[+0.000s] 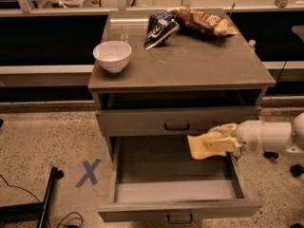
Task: Place sponge into middle drawer
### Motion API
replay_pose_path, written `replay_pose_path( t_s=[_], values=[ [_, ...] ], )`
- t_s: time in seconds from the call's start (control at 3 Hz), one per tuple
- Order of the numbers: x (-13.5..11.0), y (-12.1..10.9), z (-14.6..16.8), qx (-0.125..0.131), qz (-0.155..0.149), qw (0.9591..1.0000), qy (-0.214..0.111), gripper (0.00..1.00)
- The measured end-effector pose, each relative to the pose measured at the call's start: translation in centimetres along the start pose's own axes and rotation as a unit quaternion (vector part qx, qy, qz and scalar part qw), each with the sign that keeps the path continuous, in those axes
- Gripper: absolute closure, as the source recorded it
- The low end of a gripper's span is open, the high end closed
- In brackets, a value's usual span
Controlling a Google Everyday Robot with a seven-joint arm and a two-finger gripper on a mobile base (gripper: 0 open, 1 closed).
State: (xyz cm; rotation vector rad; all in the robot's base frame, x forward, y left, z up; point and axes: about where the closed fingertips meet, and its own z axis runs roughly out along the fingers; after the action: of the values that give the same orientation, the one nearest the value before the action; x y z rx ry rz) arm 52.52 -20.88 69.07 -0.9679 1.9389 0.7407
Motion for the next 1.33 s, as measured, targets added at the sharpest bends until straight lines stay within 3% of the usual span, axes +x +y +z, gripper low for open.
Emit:
replay_pose_path(
  t_s=[0.33,0.67,1.0,1.33],
  values=[
    [7.5,-0.2,5.1,-0.056,0.039,0.9976,-0.007,1.00],
    [14.9,-0.2,8.9,-0.089,0.059,0.9941,-0.016,0.97],
    [17.5,-0.2,10.5,-0.089,0.067,0.9936,-0.018,0.75],
    [18.1,0.4,12.4,-0.077,0.083,0.9936,0.003,0.51]
  ],
)
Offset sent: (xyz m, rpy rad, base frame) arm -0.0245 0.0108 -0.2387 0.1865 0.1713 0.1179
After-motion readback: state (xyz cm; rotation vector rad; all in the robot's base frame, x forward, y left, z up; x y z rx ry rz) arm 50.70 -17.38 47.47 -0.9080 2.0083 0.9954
